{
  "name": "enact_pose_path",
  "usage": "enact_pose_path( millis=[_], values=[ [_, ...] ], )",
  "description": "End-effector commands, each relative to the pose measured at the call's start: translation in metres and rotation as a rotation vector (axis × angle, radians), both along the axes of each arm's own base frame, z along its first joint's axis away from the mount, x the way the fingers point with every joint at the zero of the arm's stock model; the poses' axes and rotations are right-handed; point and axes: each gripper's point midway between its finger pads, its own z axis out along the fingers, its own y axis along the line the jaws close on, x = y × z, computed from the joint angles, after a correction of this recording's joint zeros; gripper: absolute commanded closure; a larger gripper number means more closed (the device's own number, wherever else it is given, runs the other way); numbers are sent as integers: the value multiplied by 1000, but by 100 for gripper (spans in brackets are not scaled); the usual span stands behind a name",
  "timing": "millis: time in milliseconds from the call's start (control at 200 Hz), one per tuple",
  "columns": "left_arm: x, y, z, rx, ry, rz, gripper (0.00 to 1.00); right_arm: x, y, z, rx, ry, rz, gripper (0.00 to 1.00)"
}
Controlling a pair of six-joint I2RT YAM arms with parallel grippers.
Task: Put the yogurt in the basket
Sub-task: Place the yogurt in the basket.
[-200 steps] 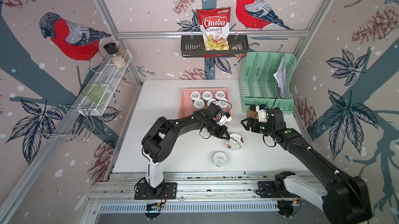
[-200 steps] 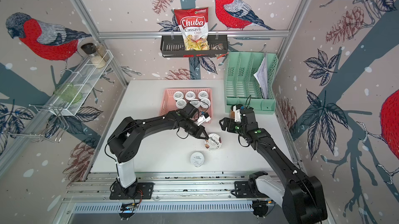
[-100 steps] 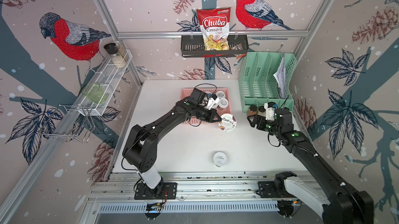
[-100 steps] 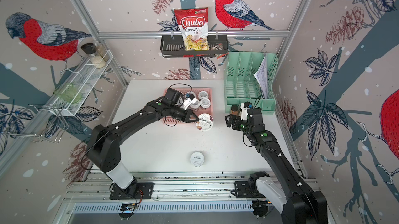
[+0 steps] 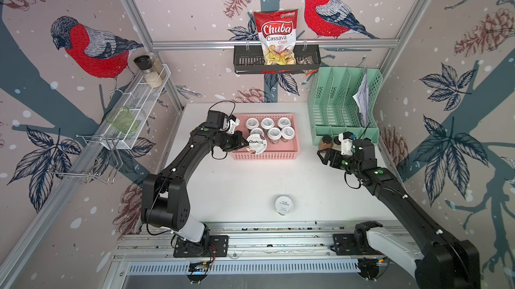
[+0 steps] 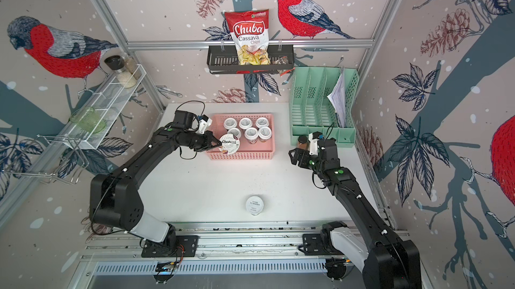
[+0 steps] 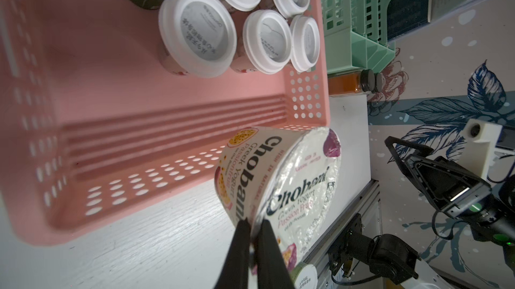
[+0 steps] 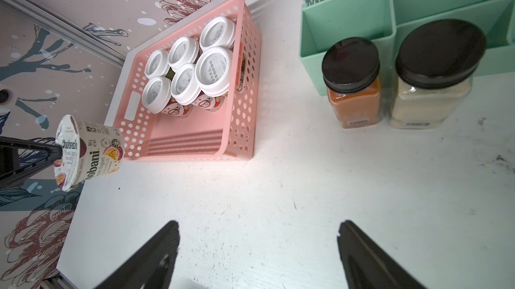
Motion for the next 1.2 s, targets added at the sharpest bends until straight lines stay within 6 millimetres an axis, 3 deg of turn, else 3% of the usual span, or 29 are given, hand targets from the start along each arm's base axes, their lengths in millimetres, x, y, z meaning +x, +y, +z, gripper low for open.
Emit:
enact_pose_path(
  millis=[0, 245, 560, 1195],
  values=[
    [10, 19, -8, 43, 11, 64, 98, 4, 5, 6, 19, -31, 21, 9],
    [35, 51, -12, 51, 1, 178, 98, 3, 8, -1, 29, -17, 36, 9],
    [47, 54, -40, 80, 41, 193, 98, 3, 9, -4, 34, -10, 41, 9],
    [63, 58, -59, 115, 61, 207, 94, 5, 8, -6, 49, -5, 44, 9]
  ],
)
